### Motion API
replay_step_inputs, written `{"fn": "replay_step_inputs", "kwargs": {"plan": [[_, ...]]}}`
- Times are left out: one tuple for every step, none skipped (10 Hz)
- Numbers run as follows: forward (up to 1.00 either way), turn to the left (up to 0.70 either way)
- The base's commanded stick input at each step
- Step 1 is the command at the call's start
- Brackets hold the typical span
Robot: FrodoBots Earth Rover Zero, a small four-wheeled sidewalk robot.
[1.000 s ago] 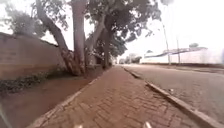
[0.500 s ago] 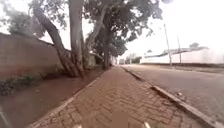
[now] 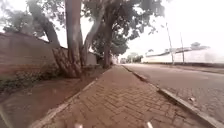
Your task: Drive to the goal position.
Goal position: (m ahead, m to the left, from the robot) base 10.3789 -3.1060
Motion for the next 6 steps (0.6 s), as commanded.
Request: {"fn": "replay_step_inputs", "kwargs": {"plan": [[0.70, 0.00], [0.70, 0.00], [0.70, 0.00], [0.70, 0.00], [0.70, 0.00], [0.70, 0.00]]}}
